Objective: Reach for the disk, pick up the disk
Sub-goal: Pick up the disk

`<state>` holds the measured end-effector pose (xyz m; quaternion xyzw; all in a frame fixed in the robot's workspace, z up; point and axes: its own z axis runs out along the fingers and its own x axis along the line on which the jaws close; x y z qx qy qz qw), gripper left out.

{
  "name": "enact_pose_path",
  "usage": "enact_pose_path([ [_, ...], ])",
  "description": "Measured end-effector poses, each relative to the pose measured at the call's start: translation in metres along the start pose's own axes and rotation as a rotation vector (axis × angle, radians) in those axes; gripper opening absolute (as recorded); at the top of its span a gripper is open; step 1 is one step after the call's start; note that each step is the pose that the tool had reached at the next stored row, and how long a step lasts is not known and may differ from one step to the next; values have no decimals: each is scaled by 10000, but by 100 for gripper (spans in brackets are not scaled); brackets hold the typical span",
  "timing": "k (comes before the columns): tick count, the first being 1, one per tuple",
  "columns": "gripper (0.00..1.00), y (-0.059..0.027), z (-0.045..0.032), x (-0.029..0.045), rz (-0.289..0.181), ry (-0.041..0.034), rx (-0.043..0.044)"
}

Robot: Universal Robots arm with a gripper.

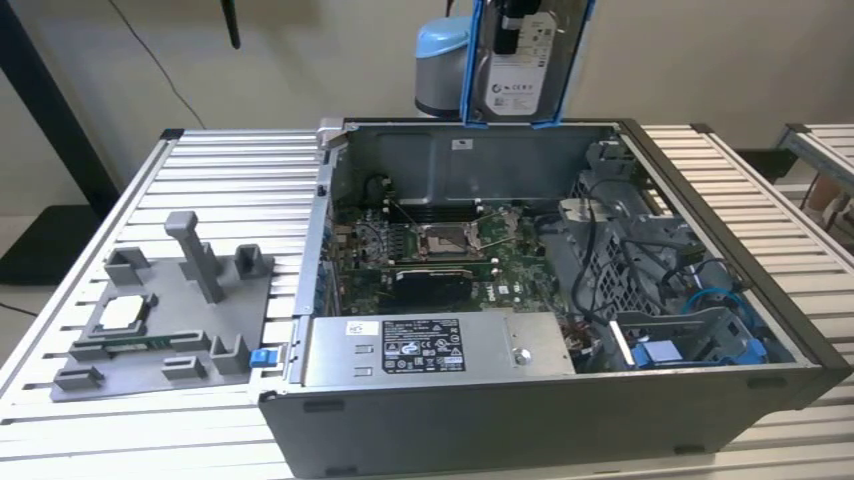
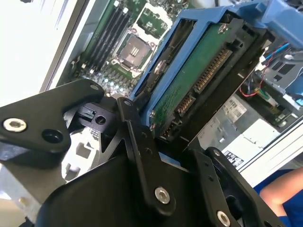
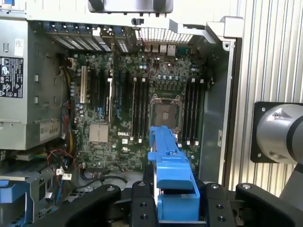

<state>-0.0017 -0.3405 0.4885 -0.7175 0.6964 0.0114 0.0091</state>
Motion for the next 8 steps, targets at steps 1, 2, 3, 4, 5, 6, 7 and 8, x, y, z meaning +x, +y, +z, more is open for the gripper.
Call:
enact_pose_path([
  [1,0,-22,0,1,0,1,-1],
  [2,0,-46,0,1,1,0,0],
  [3,0,-65,0,2,0,0,0],
  [4,0,-85,0,2,1,0,-1],
  [5,0,-103,0,2,0,-1,0],
  [6,0,-113,0,3,0,-1,0],
  [7,0,-114,1,3,0,-1,0],
  [8,0,-114,0,3,2,0,0],
])
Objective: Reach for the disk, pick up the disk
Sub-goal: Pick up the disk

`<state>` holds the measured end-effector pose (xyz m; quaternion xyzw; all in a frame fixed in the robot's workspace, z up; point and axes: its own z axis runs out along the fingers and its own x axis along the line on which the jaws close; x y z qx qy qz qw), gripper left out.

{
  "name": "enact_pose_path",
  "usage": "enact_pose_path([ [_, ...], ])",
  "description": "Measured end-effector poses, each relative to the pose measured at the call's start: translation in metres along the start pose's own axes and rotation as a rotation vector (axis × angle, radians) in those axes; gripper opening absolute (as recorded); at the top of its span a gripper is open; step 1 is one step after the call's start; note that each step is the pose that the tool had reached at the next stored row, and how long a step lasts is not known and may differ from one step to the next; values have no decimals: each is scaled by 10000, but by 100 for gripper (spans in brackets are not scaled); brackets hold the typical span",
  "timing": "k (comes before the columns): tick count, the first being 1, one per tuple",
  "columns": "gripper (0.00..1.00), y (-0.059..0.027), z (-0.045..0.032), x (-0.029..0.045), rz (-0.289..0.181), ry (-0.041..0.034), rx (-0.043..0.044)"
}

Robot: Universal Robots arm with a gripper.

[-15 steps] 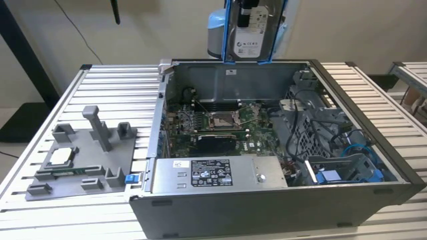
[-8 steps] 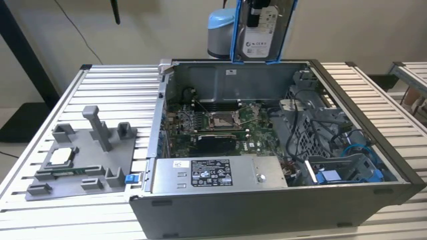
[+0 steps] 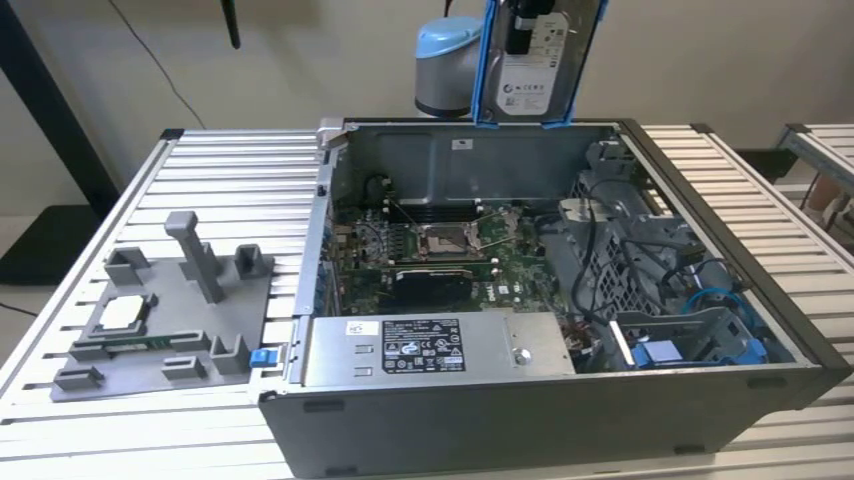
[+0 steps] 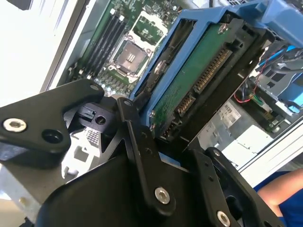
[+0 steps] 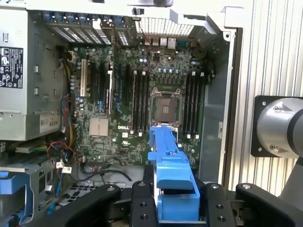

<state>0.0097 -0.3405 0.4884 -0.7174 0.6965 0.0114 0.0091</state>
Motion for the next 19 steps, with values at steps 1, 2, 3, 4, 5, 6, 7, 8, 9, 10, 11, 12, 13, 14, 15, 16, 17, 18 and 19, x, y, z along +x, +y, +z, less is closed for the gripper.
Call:
enact_pose_path([
  [1,0,-2,0,0,-1,0,0],
  [2,0,-3,0,0,-1,1,0],
  [3,0,-3,0,0,-1,0,0],
  [4,0,-3,0,2,-1,-1,1],
  [5,0,-3,0,4,-2,-1,1],
  [6,0,-3,-1,7,-2,1,0],
  [7,0,-3,-1,11,-2,1,-1],
  [8,0,-3,-1,16,-2,1,-1],
  [9,0,-3,-1,22,-2,0,0],
  [10,0,-2,-1,29,-1,0,0],
  [11,0,-2,-1,37,-1,1,0],
  [12,0,-2,-1,46,-1,0,-1],
  [13,0,-1,-2,55,-1,1,-1],
  [14,0,-1,-2,66,-1,1,-1],
  [15,0,-1,-2,79,-1,1,-2],
  [16,0,0,-3,92,-1,0,-3],
  [17,0,0,-3,107,-1,1,-4],
  [18,0,1,-3,124,-1,0,-5],
  [19,0,1,-4,144,0,1,-6],
])
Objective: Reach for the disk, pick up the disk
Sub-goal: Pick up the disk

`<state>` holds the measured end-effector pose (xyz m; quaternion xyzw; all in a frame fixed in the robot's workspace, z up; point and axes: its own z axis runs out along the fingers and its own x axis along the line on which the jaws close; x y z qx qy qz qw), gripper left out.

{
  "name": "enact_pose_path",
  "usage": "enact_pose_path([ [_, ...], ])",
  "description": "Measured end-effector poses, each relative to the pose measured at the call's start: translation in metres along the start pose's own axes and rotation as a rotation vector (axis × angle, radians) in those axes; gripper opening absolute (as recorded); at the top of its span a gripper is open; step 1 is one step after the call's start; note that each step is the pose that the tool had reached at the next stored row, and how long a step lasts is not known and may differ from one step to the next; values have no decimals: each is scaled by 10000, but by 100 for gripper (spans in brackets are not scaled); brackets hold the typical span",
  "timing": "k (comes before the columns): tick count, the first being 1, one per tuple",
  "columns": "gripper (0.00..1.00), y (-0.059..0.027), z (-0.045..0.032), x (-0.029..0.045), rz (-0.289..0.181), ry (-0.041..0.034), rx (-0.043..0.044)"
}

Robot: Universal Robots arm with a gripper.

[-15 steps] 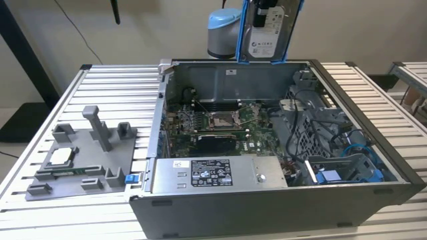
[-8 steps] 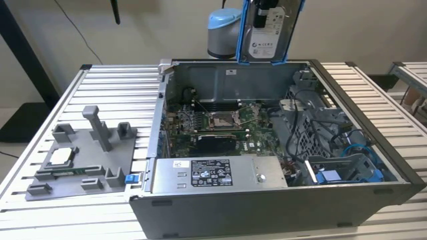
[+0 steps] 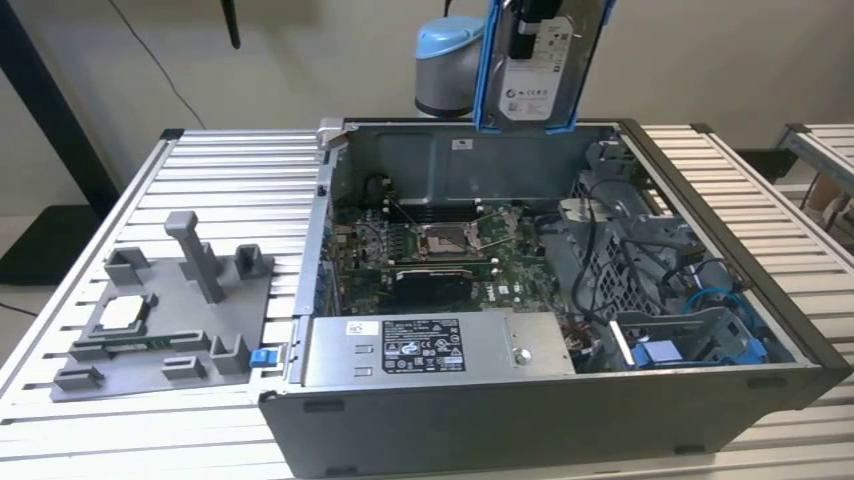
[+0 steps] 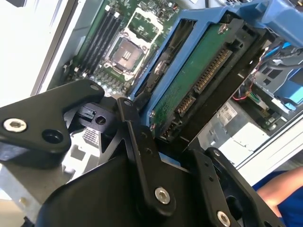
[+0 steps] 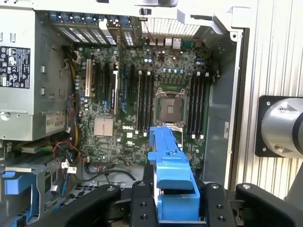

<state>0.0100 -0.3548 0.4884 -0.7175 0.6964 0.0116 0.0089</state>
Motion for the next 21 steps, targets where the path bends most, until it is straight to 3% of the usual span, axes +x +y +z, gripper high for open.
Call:
enact_pose_path([
  [15,0,9,8,288,434,-1,8],
  [21,0,13,7,435,554,-3,7],
])
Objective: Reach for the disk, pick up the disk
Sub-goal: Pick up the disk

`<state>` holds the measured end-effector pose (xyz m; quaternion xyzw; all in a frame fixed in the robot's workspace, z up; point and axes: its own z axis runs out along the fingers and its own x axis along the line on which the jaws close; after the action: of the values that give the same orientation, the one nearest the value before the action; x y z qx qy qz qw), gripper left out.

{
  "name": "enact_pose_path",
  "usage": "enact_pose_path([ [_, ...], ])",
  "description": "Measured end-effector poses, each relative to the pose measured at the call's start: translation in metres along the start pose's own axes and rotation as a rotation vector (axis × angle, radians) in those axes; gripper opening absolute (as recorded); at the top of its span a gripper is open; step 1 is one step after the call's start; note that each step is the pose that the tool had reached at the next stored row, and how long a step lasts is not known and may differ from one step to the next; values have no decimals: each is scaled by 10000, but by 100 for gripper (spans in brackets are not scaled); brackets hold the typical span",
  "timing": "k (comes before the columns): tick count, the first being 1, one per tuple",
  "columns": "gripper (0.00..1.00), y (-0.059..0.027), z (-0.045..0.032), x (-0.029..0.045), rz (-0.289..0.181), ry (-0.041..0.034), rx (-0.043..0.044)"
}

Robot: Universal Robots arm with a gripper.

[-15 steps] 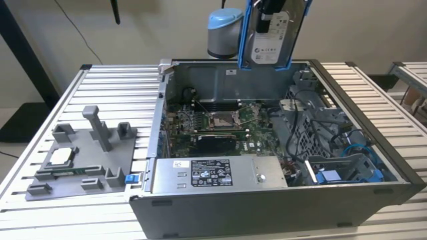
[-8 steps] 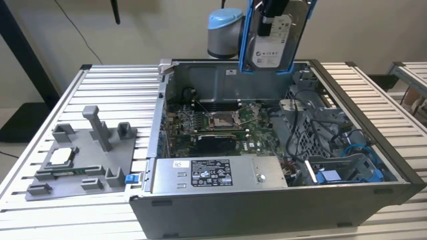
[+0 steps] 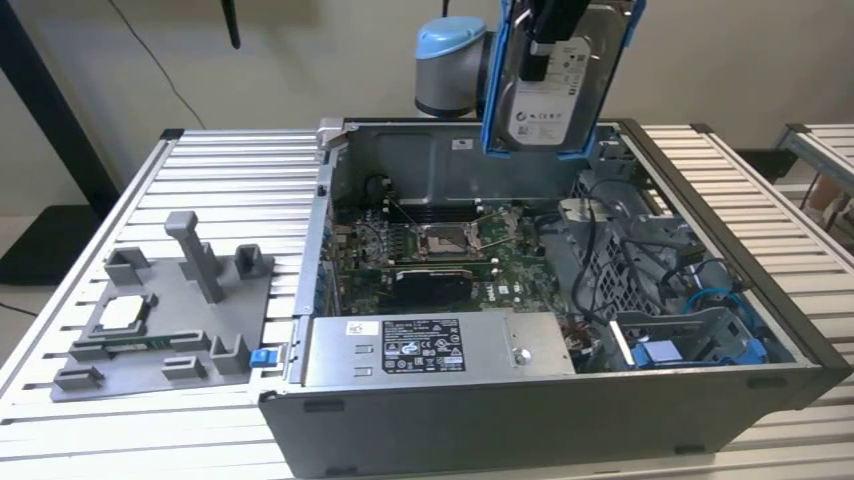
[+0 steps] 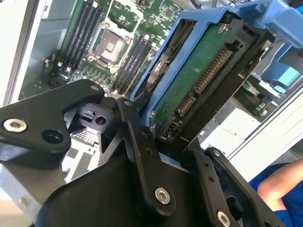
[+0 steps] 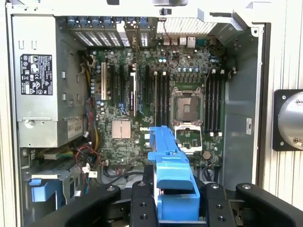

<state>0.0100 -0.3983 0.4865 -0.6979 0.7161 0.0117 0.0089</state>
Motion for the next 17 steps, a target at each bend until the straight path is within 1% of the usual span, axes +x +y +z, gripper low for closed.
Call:
enact_pose_path([
  [9,0,-6,-3,233,185,0,2],
  [17,0,-11,-1,420,332,-1,6],
])
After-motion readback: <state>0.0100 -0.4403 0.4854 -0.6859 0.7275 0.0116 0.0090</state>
